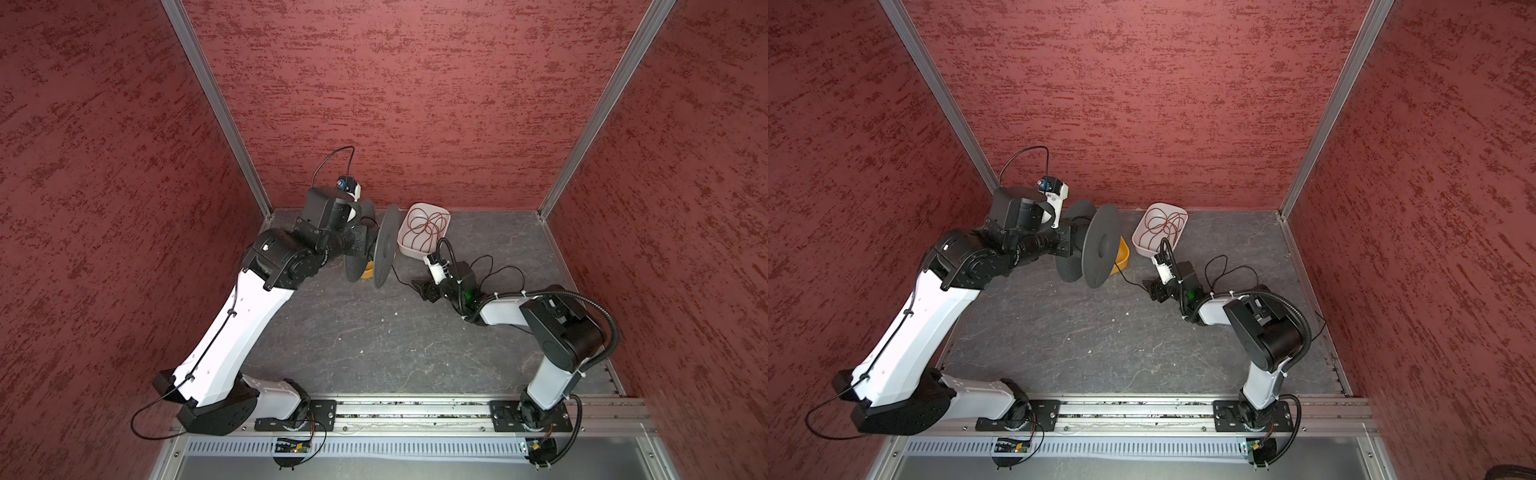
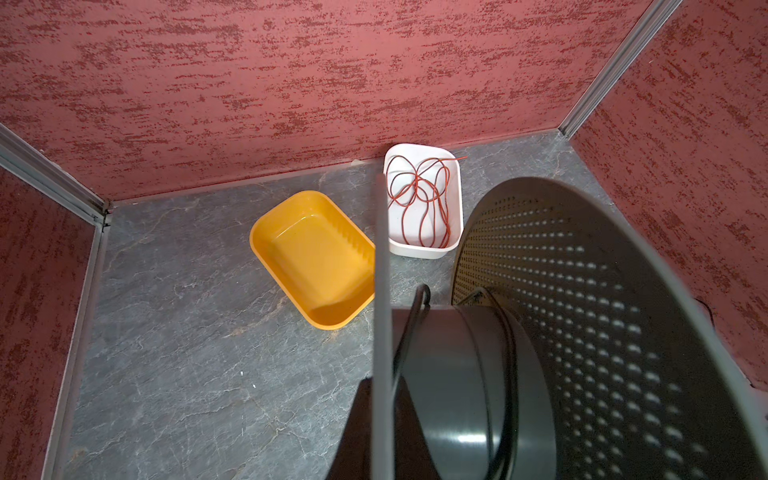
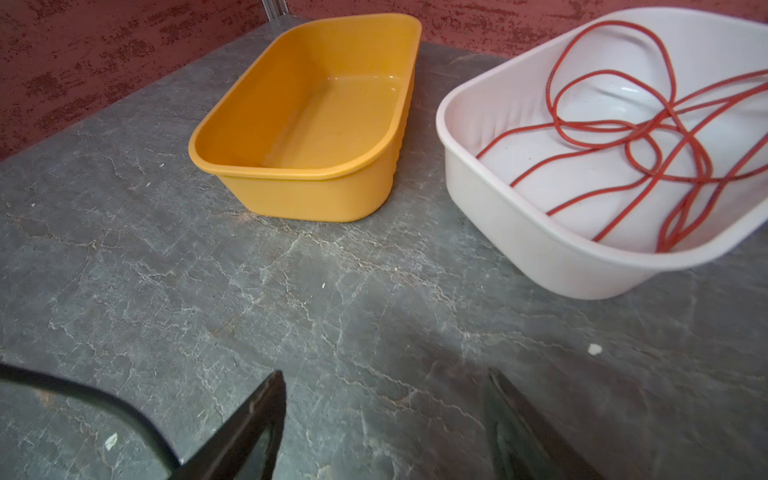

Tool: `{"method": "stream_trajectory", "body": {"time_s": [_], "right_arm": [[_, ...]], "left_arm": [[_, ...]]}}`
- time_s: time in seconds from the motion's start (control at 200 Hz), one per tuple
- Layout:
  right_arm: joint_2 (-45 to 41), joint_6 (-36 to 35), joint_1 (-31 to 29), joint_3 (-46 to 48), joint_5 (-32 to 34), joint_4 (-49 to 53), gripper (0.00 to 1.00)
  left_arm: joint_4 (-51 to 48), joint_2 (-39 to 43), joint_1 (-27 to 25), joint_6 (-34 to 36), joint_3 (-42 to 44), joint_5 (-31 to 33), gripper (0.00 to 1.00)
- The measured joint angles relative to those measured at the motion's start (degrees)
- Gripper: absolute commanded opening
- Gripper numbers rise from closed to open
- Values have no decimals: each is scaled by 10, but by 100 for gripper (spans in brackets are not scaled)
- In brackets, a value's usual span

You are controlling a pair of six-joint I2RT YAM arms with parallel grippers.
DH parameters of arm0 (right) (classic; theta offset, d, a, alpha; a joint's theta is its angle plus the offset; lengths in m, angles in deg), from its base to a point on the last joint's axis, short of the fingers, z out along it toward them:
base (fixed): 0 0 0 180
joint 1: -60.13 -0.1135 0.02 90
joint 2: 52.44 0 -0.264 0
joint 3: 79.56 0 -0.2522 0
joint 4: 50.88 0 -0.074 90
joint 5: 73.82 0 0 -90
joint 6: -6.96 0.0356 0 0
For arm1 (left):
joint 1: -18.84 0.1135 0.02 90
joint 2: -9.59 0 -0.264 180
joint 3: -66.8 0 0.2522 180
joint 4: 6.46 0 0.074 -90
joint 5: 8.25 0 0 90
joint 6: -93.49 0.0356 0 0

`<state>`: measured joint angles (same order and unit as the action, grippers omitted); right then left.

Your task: Wrap the cables

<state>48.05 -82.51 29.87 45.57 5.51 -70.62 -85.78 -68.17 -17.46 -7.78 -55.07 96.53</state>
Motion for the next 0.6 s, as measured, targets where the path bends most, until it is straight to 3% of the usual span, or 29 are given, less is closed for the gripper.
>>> {"method": "stream_trajectory", "body": {"time_s": [0.235,0.446,0.601], "right_arm": [[-90,21,-4,3,90,90,82],[-119,16,-7,-6,93,154,78],[-118,5,-14,11,49,158,76]], "left_arm": [[0,-2,0,0,0,7,0],[0,-4,0,-1,5,5,0],[0,-8,0,-1,5,5,0]]}}
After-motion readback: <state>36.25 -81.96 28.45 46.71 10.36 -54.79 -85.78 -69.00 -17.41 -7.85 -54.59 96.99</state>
